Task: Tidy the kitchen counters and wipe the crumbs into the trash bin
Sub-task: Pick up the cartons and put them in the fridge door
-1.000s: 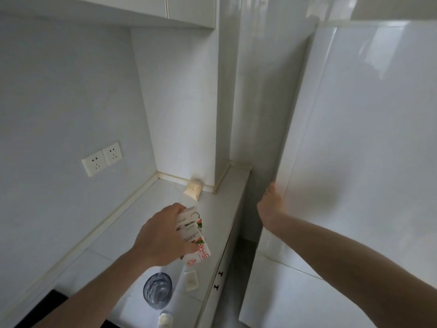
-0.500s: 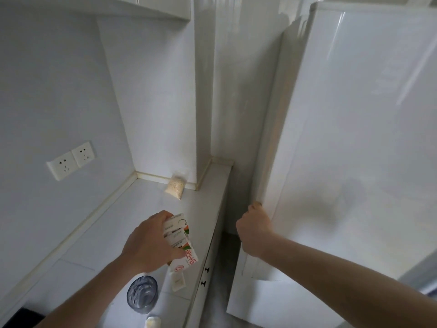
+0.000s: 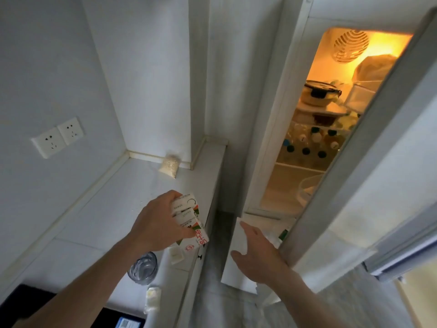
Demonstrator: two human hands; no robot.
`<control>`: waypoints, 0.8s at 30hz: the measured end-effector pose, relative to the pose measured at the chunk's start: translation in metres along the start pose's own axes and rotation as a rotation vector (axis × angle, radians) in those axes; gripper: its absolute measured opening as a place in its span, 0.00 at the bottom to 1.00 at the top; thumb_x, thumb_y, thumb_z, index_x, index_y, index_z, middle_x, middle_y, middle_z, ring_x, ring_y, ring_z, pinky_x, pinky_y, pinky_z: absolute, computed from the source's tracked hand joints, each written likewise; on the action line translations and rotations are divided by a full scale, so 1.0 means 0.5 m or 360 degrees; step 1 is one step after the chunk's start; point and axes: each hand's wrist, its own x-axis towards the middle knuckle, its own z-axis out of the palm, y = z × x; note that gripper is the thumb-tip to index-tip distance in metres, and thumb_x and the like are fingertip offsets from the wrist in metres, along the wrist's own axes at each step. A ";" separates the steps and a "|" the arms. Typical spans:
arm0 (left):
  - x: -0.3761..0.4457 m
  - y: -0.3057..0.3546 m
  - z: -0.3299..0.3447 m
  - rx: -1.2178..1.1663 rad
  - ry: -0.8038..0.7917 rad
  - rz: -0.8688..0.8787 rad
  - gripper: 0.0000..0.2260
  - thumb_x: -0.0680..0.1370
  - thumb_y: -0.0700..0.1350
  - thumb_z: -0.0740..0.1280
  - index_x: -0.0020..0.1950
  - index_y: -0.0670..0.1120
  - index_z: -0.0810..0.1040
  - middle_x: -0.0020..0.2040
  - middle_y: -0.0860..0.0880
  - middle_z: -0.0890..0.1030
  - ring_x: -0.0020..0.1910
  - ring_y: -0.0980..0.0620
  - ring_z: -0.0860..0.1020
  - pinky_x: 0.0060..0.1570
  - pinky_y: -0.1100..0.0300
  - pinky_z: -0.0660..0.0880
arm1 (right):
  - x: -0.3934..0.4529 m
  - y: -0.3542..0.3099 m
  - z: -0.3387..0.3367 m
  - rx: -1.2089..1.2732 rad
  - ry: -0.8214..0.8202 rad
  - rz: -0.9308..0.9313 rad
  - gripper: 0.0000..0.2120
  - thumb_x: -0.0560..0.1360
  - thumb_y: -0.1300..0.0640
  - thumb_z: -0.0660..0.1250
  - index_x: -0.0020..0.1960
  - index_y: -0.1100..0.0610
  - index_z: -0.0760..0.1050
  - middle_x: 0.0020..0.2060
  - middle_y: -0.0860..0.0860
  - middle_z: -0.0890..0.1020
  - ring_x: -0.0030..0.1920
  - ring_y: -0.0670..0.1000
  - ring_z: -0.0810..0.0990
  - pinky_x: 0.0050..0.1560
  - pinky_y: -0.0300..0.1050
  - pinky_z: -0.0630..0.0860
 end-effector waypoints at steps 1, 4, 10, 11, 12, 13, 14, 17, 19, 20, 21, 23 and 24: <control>-0.001 0.003 0.006 -0.0004 -0.0013 0.0010 0.32 0.58 0.60 0.82 0.56 0.60 0.72 0.47 0.59 0.81 0.44 0.55 0.83 0.43 0.56 0.84 | -0.010 0.011 0.006 0.0165 0.0036 0.0033 0.39 0.80 0.46 0.65 0.82 0.46 0.46 0.81 0.44 0.55 0.77 0.51 0.63 0.73 0.47 0.66; -0.001 0.018 0.028 -0.0035 -0.0045 0.0062 0.31 0.60 0.59 0.83 0.57 0.59 0.72 0.47 0.59 0.81 0.44 0.54 0.84 0.43 0.57 0.84 | -0.040 0.046 0.026 0.0405 0.0244 0.0092 0.39 0.79 0.46 0.67 0.81 0.45 0.48 0.79 0.42 0.57 0.75 0.49 0.66 0.74 0.49 0.67; 0.004 0.062 0.084 -0.0089 -0.0146 0.0147 0.30 0.62 0.57 0.83 0.57 0.60 0.71 0.47 0.59 0.81 0.42 0.57 0.83 0.41 0.59 0.84 | -0.117 0.124 0.066 0.0747 0.0405 0.0287 0.36 0.76 0.47 0.71 0.77 0.37 0.56 0.71 0.37 0.62 0.67 0.45 0.71 0.66 0.48 0.74; 0.005 0.069 0.093 -0.0098 -0.0175 0.0163 0.30 0.62 0.57 0.83 0.57 0.60 0.71 0.48 0.58 0.81 0.42 0.58 0.83 0.41 0.60 0.84 | -0.130 0.136 0.069 0.0809 0.0387 0.0321 0.35 0.76 0.49 0.72 0.76 0.38 0.58 0.70 0.37 0.62 0.65 0.44 0.72 0.62 0.45 0.76; 0.006 0.077 0.104 -0.0104 -0.0208 0.0178 0.30 0.62 0.56 0.83 0.56 0.60 0.71 0.48 0.58 0.81 0.42 0.57 0.83 0.41 0.59 0.84 | -0.145 0.152 0.074 0.0873 0.0392 0.0357 0.34 0.76 0.50 0.73 0.76 0.39 0.59 0.69 0.37 0.63 0.63 0.43 0.72 0.58 0.43 0.77; 0.006 0.081 0.112 -0.0110 -0.0228 0.0180 0.30 0.61 0.57 0.83 0.56 0.60 0.71 0.48 0.58 0.81 0.42 0.57 0.83 0.41 0.59 0.84 | -0.158 0.163 0.078 0.0940 0.0407 0.0386 0.34 0.76 0.51 0.73 0.75 0.39 0.61 0.69 0.38 0.65 0.61 0.42 0.73 0.55 0.41 0.78; 0.006 0.085 0.117 -0.0123 -0.0240 0.0182 0.30 0.60 0.57 0.83 0.55 0.60 0.71 0.48 0.57 0.81 0.43 0.56 0.84 0.41 0.58 0.84 | -0.168 0.171 0.082 0.0999 0.0428 0.0412 0.33 0.75 0.52 0.74 0.75 0.40 0.62 0.69 0.39 0.67 0.60 0.40 0.73 0.52 0.39 0.78; 0.013 0.107 0.144 -0.0189 -0.0313 0.0205 0.30 0.57 0.59 0.82 0.54 0.60 0.72 0.48 0.56 0.82 0.43 0.55 0.84 0.40 0.56 0.85 | -0.200 0.197 0.093 0.1091 0.0561 0.0509 0.32 0.73 0.54 0.77 0.71 0.39 0.66 0.64 0.41 0.72 0.58 0.37 0.73 0.49 0.37 0.77; 0.014 0.129 0.161 -0.0240 -0.0381 0.0224 0.28 0.60 0.54 0.84 0.53 0.60 0.73 0.48 0.56 0.82 0.43 0.55 0.85 0.40 0.56 0.85 | -0.215 0.215 0.091 0.1140 0.0604 0.0574 0.32 0.73 0.55 0.77 0.71 0.40 0.67 0.63 0.41 0.72 0.58 0.38 0.73 0.52 0.42 0.80; 0.014 0.141 0.169 -0.0269 -0.0406 0.0229 0.28 0.60 0.51 0.85 0.52 0.59 0.73 0.48 0.55 0.82 0.43 0.56 0.85 0.40 0.56 0.85 | -0.219 0.227 0.086 0.1175 0.0595 0.0607 0.32 0.73 0.54 0.77 0.71 0.40 0.67 0.64 0.42 0.71 0.58 0.40 0.74 0.53 0.46 0.80; 0.015 0.153 0.177 -0.0303 -0.0425 0.0232 0.28 0.61 0.49 0.85 0.52 0.59 0.73 0.47 0.55 0.83 0.43 0.57 0.85 0.40 0.57 0.85 | -0.225 0.239 0.078 0.1228 0.0552 0.0637 0.32 0.72 0.54 0.78 0.70 0.40 0.68 0.64 0.42 0.71 0.58 0.42 0.75 0.52 0.46 0.80; 0.017 0.176 0.190 -0.0359 -0.0475 0.0238 0.28 0.61 0.47 0.85 0.53 0.59 0.74 0.47 0.54 0.84 0.43 0.59 0.85 0.40 0.57 0.85 | -0.235 0.268 0.064 0.1379 0.0455 0.0686 0.32 0.67 0.48 0.81 0.67 0.40 0.70 0.63 0.47 0.75 0.55 0.47 0.78 0.46 0.42 0.78; 0.017 0.187 0.197 -0.0372 -0.0504 0.0250 0.27 0.61 0.46 0.85 0.53 0.58 0.74 0.48 0.54 0.84 0.44 0.60 0.85 0.41 0.58 0.85 | -0.242 0.282 0.060 0.1445 0.0416 0.0704 0.32 0.66 0.47 0.81 0.65 0.40 0.72 0.62 0.50 0.77 0.52 0.49 0.79 0.44 0.41 0.76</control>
